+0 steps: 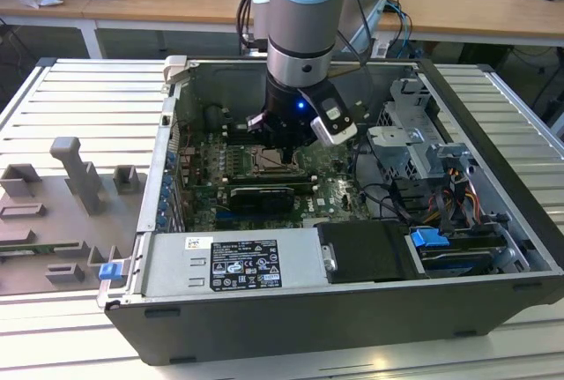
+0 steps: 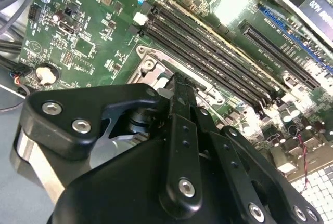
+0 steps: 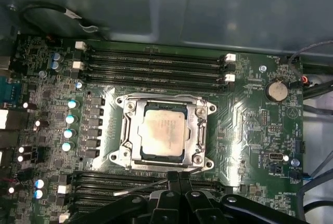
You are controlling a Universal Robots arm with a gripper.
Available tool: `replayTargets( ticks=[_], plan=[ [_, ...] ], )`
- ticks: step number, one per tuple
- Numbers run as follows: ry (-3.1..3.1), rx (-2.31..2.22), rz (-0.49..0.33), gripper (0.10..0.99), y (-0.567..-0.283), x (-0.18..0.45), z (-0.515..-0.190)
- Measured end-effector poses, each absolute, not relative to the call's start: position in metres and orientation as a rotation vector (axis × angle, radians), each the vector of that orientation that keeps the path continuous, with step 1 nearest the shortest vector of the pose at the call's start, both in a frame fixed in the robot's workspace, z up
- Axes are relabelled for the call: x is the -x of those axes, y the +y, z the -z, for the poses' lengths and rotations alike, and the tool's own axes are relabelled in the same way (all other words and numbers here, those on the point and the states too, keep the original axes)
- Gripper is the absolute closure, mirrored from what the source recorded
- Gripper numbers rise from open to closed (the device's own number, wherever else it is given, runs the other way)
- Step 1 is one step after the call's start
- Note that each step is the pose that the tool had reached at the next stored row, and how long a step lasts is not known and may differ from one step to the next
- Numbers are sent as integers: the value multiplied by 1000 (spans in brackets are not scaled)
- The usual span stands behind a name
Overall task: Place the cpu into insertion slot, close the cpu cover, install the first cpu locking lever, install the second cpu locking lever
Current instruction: 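Install the second cpu locking lever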
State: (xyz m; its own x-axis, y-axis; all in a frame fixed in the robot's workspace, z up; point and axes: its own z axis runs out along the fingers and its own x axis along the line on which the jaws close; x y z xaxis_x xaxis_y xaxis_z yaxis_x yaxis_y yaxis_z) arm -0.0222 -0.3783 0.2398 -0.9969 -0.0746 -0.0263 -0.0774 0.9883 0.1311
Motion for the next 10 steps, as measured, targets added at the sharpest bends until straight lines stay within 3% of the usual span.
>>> replayTargets(
  ticks=[10],
  plan=[
    [3111, 119, -212, 980, -386, 23, -239]
  ],
)
